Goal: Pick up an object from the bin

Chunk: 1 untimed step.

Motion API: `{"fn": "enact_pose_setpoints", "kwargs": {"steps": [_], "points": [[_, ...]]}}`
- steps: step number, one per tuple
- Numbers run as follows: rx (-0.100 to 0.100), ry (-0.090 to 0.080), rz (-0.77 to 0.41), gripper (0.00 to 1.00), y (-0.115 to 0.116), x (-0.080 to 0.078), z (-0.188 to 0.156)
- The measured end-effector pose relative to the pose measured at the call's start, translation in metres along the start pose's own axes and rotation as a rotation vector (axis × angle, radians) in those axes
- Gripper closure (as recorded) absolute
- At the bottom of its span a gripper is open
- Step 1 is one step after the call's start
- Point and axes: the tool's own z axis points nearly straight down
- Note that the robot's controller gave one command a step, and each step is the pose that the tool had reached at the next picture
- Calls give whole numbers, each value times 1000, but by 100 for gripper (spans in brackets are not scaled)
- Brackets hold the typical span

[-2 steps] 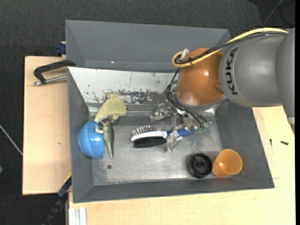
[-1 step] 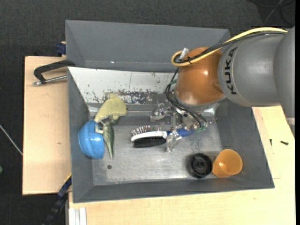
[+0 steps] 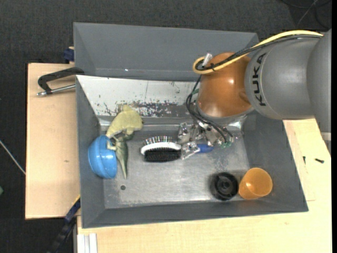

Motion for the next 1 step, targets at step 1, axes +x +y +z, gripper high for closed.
{"fn": "enact_pose_setpoints", "kwargs": {"steps": [1], "points": [[2, -2, 1, 100, 0, -3, -45]]}}
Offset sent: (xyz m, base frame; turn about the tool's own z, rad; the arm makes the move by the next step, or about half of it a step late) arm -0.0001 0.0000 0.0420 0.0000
